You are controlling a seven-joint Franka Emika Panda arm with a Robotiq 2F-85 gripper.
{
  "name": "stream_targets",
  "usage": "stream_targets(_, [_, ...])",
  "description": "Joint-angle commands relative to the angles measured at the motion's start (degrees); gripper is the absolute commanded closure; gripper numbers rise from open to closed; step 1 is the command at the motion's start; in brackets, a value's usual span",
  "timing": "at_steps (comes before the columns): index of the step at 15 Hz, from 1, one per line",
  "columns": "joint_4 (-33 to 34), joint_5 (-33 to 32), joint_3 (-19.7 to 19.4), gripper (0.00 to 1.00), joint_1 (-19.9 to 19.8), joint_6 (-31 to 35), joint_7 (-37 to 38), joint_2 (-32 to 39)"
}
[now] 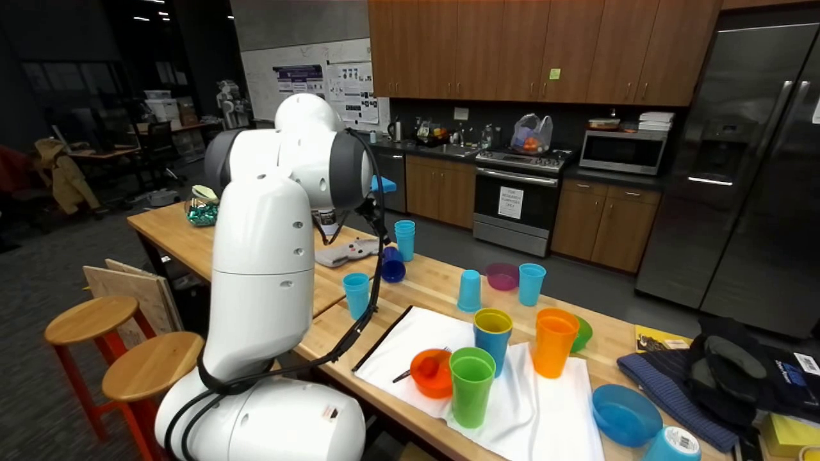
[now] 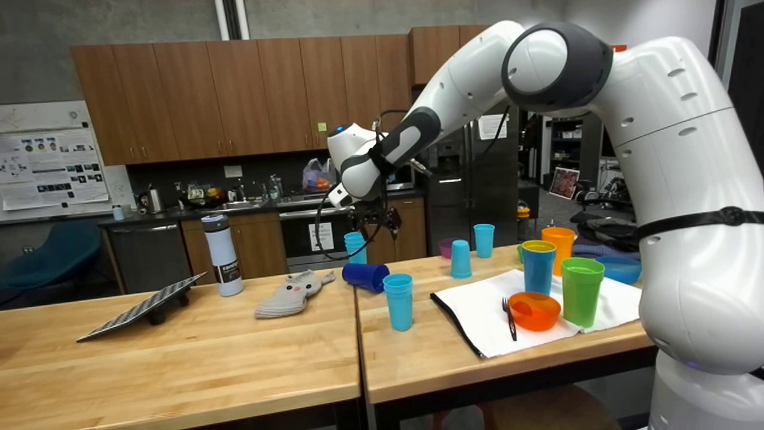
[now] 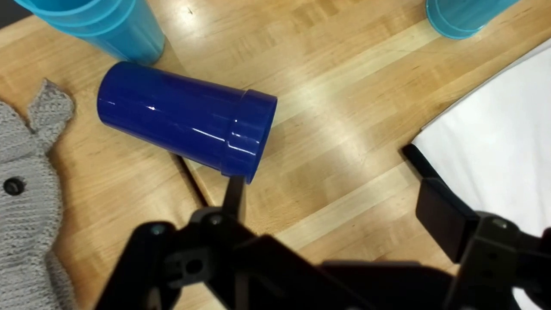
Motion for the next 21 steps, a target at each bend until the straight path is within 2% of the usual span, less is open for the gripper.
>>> stream_targets(1, [-4.9,2.7,0.4,0.00,-1.7,7.2,-0.5,-1.2])
stream_targets(3, [-7.9,3.6,0.5,0.00,-2.0,12.7,-0.3,-1.4])
stream_targets(9, [-14.9,-2.4,-2.1,0.00,-0.7,26.4,6.6,-1.8])
stream_targets(15, [-20.4,-5.8,-3.6,0.00,-1.3,33.2,13.3,-2.7])
stream_targets(21, [-21.9,-15.4,-6.6,0.00,-1.6,35.5,20.2,-2.3])
